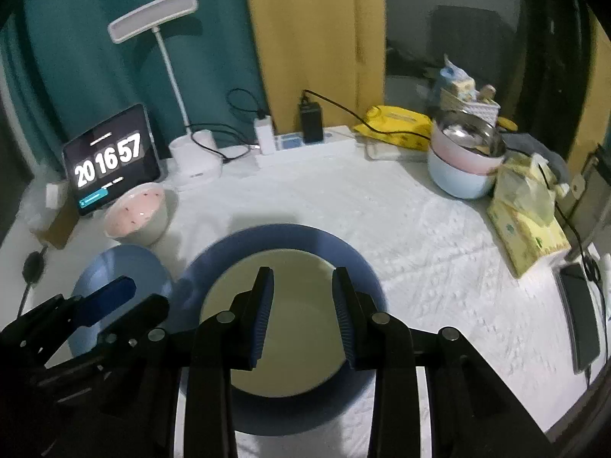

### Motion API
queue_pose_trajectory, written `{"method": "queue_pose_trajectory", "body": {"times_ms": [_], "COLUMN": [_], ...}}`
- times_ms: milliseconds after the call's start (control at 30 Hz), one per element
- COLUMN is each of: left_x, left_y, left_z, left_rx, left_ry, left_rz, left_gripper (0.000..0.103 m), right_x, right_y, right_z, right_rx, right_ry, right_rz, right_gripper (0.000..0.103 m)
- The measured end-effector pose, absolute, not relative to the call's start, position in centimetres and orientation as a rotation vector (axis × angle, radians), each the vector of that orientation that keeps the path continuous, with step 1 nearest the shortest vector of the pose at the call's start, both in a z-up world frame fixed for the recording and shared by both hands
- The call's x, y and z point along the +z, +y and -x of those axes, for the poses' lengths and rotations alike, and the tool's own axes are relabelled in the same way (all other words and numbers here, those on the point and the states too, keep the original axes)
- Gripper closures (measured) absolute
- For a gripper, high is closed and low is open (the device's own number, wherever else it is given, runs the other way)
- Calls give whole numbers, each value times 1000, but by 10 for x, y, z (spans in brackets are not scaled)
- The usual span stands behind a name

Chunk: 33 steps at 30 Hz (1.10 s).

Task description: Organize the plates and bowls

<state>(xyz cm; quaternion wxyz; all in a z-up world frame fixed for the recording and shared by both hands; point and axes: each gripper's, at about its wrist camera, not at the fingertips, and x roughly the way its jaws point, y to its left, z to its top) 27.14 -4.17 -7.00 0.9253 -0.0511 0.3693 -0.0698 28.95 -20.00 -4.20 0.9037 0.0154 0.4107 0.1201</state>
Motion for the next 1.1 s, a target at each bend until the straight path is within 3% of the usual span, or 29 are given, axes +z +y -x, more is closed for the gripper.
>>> {"method": "queue_pose_trajectory", "body": {"times_ms": [1100], "left_x": [-70], "left_y": [91], "left_z": [-284], "left_rx": [-18], "left_ry": [720], "left_rz": [226], "left_gripper": [58], "right_x": [-37], "right_y": [-82], "right_z": [-316], "right_rx": [398], "right_ry": [870], "right_rz": [27], "right_gripper": [69]}}
